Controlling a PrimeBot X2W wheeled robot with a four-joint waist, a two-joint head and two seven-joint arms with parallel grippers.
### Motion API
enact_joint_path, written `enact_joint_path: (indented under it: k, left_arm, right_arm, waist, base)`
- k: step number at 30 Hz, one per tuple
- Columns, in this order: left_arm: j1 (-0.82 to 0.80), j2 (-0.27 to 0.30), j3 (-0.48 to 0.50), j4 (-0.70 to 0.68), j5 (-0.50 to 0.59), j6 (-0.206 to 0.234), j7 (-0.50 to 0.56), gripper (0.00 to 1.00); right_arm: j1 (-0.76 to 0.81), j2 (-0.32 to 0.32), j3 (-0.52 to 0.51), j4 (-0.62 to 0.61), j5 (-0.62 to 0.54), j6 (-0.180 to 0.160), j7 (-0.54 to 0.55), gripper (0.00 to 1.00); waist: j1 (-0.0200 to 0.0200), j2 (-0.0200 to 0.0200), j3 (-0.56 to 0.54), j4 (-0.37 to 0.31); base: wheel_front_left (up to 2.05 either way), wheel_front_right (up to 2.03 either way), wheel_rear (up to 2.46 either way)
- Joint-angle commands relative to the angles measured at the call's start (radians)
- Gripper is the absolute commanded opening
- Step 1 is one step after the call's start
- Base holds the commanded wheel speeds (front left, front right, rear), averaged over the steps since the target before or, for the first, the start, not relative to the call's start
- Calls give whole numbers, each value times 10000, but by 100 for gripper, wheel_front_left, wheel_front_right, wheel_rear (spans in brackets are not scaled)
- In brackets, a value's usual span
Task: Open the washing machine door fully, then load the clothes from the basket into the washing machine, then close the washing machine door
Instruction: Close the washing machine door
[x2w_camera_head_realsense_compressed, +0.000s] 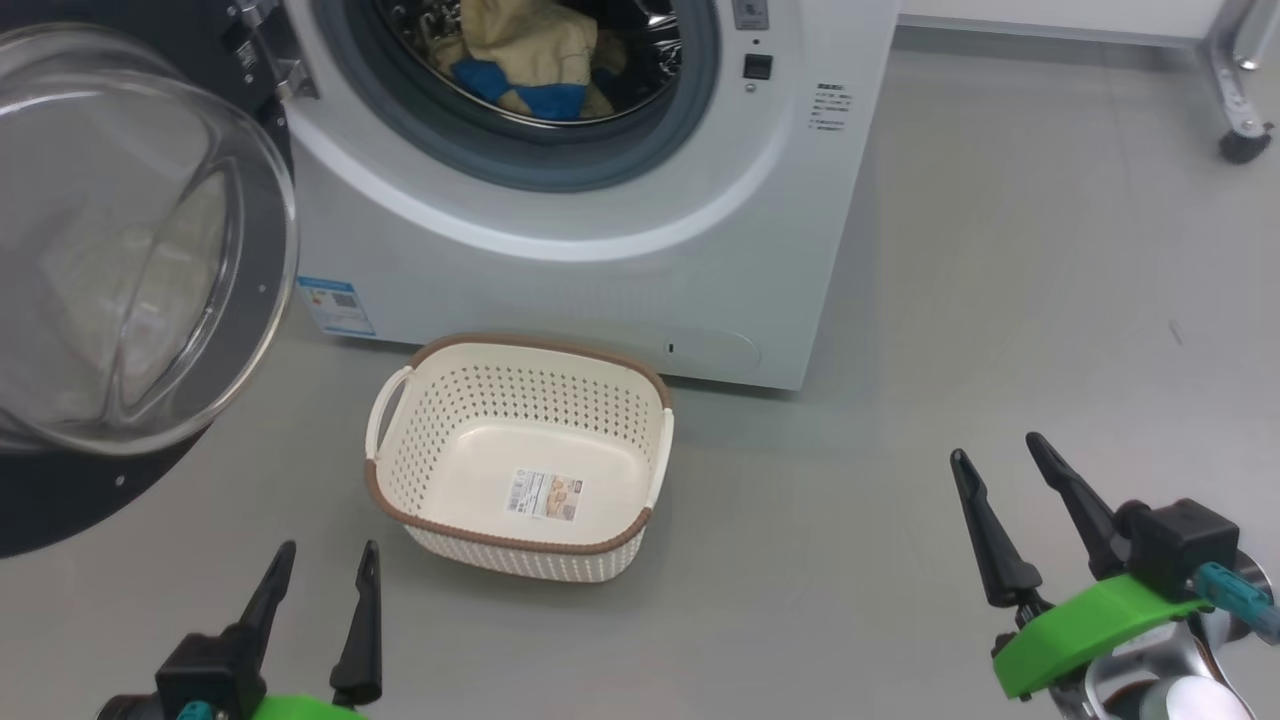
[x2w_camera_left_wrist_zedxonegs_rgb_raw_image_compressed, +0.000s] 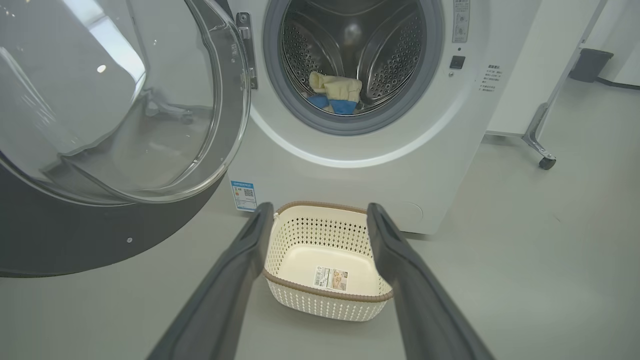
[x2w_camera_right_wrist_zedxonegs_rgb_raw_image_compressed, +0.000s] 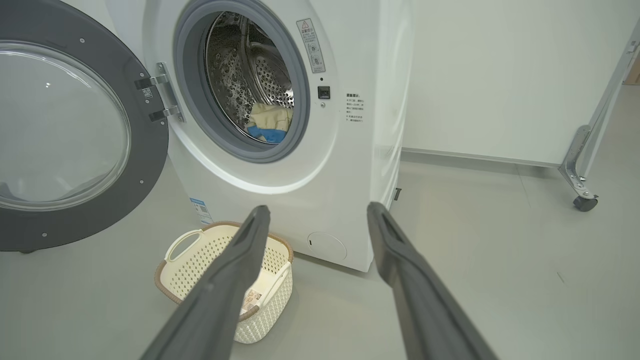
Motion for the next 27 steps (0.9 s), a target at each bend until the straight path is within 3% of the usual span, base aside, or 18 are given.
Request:
enact_joint_path:
  k: [1,17,27]
  left_arm:
    - [-613,260,393,-279,21,1899,-40,100]
    - [-737,128,364,-339,34,1961,-228,100]
    - [-535,189,439,-399,-19,2098,-266,100]
  right_arm:
    - [-407,-68,251,-309,-29,-29,-18,100]
    - [-714,-68,677,-231,-152,-29,90,100]
    - [-658,-68,869,-94,-128,-29,103,100]
  waist:
    - [0,-1,89,491]
    - [0,-1,194,2442]
    - [0,-1,8,2854]
  base:
    - [0,0,0]
    - [0,0,0]
    - [0,0,0]
